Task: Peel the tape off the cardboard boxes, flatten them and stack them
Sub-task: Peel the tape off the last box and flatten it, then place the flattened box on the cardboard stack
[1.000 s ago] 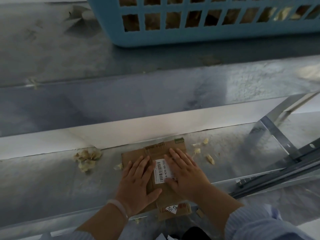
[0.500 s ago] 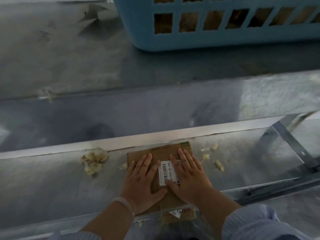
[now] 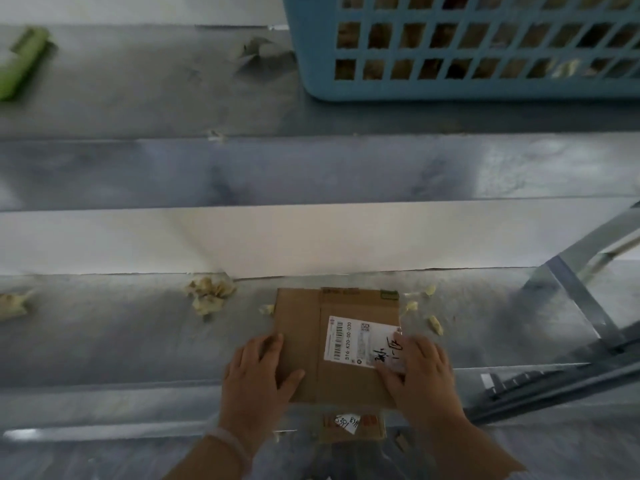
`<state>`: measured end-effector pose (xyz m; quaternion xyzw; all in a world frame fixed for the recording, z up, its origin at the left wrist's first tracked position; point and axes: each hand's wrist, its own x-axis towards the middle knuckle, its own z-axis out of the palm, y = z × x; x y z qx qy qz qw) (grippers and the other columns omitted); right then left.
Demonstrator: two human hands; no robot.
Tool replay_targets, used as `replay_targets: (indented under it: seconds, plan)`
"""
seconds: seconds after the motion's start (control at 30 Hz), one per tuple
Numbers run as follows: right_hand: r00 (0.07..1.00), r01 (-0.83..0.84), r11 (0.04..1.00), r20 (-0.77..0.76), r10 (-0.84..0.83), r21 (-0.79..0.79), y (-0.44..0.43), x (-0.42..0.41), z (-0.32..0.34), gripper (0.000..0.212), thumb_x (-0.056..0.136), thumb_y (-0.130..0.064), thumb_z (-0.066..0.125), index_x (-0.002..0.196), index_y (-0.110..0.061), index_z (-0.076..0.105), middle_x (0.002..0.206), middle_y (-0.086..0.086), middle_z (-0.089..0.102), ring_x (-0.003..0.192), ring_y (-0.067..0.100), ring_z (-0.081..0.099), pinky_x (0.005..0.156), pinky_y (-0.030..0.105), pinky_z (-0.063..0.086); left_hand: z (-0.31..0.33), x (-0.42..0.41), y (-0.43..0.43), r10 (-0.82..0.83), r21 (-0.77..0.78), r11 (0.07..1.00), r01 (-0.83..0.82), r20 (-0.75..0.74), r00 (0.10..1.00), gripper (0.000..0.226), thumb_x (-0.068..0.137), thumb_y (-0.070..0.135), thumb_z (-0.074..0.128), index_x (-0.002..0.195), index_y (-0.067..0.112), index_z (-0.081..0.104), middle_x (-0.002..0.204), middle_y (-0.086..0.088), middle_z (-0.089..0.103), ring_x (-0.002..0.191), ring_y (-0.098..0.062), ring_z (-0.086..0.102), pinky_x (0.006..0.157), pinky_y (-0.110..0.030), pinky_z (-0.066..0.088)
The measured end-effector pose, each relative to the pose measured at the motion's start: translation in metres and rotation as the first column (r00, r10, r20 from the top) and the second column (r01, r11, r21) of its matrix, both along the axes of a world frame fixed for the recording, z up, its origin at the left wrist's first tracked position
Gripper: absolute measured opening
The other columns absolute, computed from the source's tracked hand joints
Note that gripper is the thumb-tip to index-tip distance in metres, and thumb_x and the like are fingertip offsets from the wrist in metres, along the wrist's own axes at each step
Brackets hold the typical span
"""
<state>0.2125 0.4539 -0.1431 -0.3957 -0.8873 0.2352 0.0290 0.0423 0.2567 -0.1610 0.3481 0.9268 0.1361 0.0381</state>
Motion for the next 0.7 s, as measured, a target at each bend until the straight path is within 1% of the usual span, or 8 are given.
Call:
replay_targets:
  seconds: [0.1,0.17,0.27,0.37,0.47,0.57,0.63,0.7]
  plan:
    - [0.998,0.069,0.987,0.004,-0.069,-0.145,0.002,0.006,0.009,0.041,0.089,-0.045,0.062,0.125,-0.028,0.050,0.114,-0.007,0.050,0.104,0.011,0.049,0.093,0.030,0.047,0.009,0.006,0.004,0.053,-0.009,0.999,-0.053,0.120,0.991,0.068,0.084,0.059,0.056,0.141,0.023,0.045,0.134,-0.001,0.046,0.121,-0.023,0.045,0.103,-0.037,0.040]
    - [0.992,0.118,0.961,-0.018,-0.127,-0.249,0.005,0.008,0.013,0.030,0.089,-0.038,0.064,0.116,-0.029,0.055,0.108,-0.008,0.059,0.095,0.011,0.057,0.086,0.031,0.053,0.013,0.012,0.008,0.092,0.022,0.995,-0.099,0.207,0.974,0.069,0.086,0.053,0.058,0.146,0.025,0.037,0.137,-0.001,0.039,0.126,-0.020,0.038,0.109,-0.032,0.033]
    - [0.968,0.217,0.874,-0.020,-0.250,-0.435,0.006,0.014,0.013,0.013,0.089,-0.032,0.066,0.102,-0.028,0.064,0.096,-0.011,0.070,0.086,0.009,0.065,0.080,0.038,0.058,0.018,0.020,0.008,0.174,0.075,0.975,-0.210,0.335,0.926,0.067,0.088,0.047,0.060,0.146,0.024,0.035,0.134,-0.001,0.039,0.124,-0.019,0.038,0.108,-0.030,0.035]
    - [0.967,0.224,0.853,-0.004,-0.255,-0.471,0.008,0.024,0.009,0.008,0.088,-0.032,0.068,0.090,-0.024,0.067,0.089,-0.008,0.073,0.081,0.011,0.067,0.079,0.042,0.058,0.016,0.028,0.002,0.211,0.112,0.952,-0.285,0.437,0.874,0.067,0.087,0.040,0.065,0.145,0.022,0.039,0.132,-0.003,0.039,0.120,-0.018,0.043,0.106,-0.032,0.038]
    - [0.969,0.217,0.852,0.003,-0.246,-0.476,0.008,0.034,0.010,0.008,0.087,-0.033,0.068,0.089,-0.025,0.068,0.086,-0.009,0.072,0.078,0.011,0.067,0.074,0.038,0.058,0.018,0.034,-0.001,0.223,0.145,0.929,-0.339,0.513,0.829,0.063,0.088,0.035,0.065,0.144,0.022,0.038,0.126,-0.003,0.041,0.107,-0.014,0.048,0.099,-0.028,0.042]
    - [0.969,0.224,0.855,0.013,-0.247,-0.467,0.011,0.041,0.013,0.007,0.087,-0.030,0.069,0.084,-0.027,0.064,0.085,-0.008,0.071,0.077,0.013,0.066,0.071,0.035,0.057,0.021,0.033,-0.001,0.181,0.141,0.951,-0.274,0.463,0.868,0.052,0.094,0.032,0.056,0.143,0.022,0.042,0.122,0.001,0.041,0.102,-0.010,0.046,0.095,-0.023,0.040]
    - [0.969,0.223,0.855,0.015,-0.245,-0.467,0.013,0.044,0.013,0.009,0.087,-0.030,0.070,0.082,-0.028,0.062,0.085,-0.008,0.070,0.078,0.014,0.066,0.073,0.037,0.058,0.022,0.030,0.000,0.111,0.080,0.986,-0.143,0.319,0.941,0.049,0.097,0.032,0.047,0.144,0.021,0.040,0.128,0.001,0.039,0.110,-0.014,0.045,0.100,-0.026,0.040]
    - [0.970,0.225,0.855,0.019,-0.244,-0.467,0.015,0.045,0.012,0.008,0.087,-0.030,0.070,0.084,-0.028,0.063,0.085,-0.008,0.070,0.079,0.014,0.066,0.074,0.037,0.058,0.021,0.023,0.002,0.010,0.000,1.000,-0.010,0.169,0.986,0.048,0.099,0.033,0.041,0.146,0.023,0.037,0.139,0.003,0.033,0.117,-0.018,0.041,0.103,-0.030,0.040]
